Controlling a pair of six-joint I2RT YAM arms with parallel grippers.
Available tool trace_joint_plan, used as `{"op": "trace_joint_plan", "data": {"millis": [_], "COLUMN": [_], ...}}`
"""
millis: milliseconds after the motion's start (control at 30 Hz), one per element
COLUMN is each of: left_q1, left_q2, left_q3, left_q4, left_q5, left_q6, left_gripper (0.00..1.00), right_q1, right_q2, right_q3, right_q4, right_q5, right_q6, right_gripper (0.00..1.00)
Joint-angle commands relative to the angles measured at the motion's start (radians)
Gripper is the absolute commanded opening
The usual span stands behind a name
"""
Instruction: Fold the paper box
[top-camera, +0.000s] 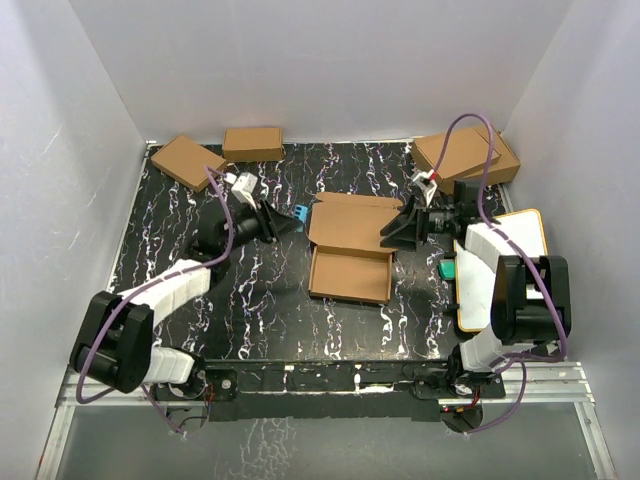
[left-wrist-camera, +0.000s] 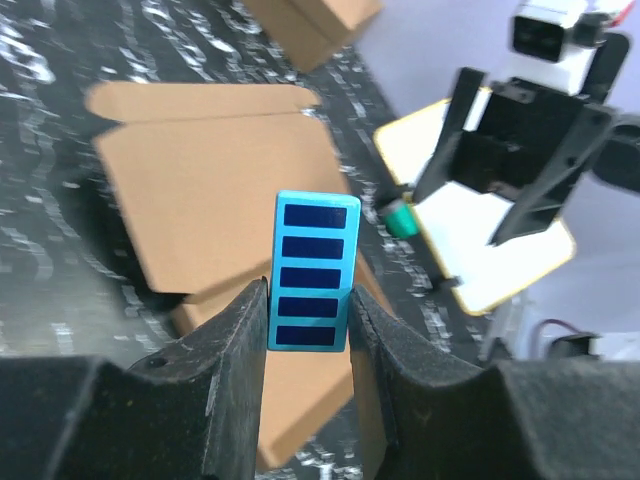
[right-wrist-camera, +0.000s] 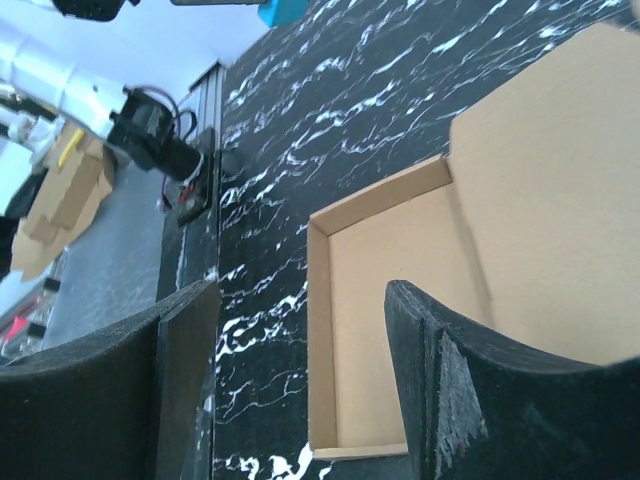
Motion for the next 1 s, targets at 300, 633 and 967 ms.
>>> {"op": "trace_joint_plan", "data": {"millis": [300,633,967], "left_q1": [-0.282,-0.352,-0.391], "left_q2": [0.061,0.232,0.131], "left_q3": [-0.213,-0.150,-0.002], "left_q4": [0.713,0.853,0.032], "left_q5": [-0.113,-0.130,-0.246], "left_q6": [-0.353,-0.414,0.021], "left_gripper": [0.00,0.00,0.00], "right_q1": [0.122,0.170,0.058], "right_q2": [-0.135,-0.123,-0.084], "right_q3": [-0.234,-0.280,-0.033], "right_q4": [1.030,1.321,0.401], "right_q5": [0.220,0.182,0.168], "right_q6": [1.020,1.209,0.434], "right_gripper": [0.73,0.73,0.71]}}
